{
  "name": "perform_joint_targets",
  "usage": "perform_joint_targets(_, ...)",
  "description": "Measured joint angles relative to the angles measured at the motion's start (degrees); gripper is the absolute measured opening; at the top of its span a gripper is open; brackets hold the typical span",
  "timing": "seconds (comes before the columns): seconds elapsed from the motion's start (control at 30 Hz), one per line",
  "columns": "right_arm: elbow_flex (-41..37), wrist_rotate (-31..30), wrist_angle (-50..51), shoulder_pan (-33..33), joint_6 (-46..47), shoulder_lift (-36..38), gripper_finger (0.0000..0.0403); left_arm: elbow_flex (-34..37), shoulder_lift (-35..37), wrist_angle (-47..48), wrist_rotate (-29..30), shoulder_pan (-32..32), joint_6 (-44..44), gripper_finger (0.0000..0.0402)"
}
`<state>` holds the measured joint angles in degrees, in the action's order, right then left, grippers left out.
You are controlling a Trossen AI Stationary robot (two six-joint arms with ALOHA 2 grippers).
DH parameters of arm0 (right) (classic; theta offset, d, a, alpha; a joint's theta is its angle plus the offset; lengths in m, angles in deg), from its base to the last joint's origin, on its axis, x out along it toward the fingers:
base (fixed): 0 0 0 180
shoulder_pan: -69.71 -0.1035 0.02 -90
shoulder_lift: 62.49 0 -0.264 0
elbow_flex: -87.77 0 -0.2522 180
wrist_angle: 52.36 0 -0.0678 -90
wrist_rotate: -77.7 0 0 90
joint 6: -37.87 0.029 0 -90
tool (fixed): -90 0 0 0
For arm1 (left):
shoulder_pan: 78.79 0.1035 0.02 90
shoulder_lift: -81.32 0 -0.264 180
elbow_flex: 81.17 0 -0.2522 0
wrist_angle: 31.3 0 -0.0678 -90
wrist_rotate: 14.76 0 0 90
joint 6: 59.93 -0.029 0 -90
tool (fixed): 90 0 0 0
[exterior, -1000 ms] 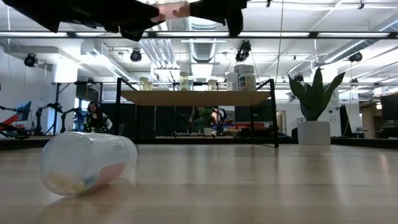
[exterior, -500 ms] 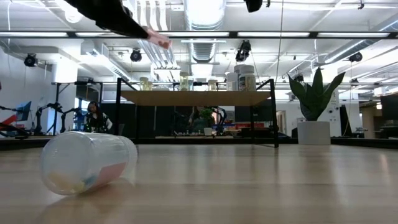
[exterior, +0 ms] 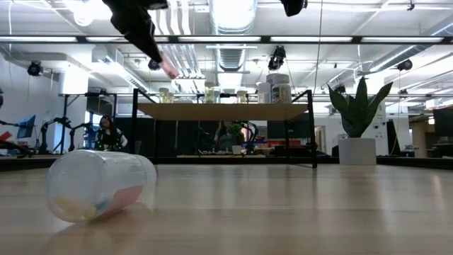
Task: Pick and place medicine bottles onto shelf by color
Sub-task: Put the pink pill bottle on the shelf
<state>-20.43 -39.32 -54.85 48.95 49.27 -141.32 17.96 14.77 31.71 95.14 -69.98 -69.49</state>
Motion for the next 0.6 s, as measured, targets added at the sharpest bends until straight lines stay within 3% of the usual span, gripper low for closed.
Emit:
perform_joint_targets(0.33,0.0,0.0,1.07,-0.13,0.74,-0.76,0.0245,-13.0,-10.6,17.09,-5.47,8.63,-3.62,0.0103)
perform_joint_targets(0.6,0.0,0.0,2.81,-0.13,1.5,-0.87,0.0244,-24.3,-17.91,27.82,-6.11,15.1,-6.15,0.0103)
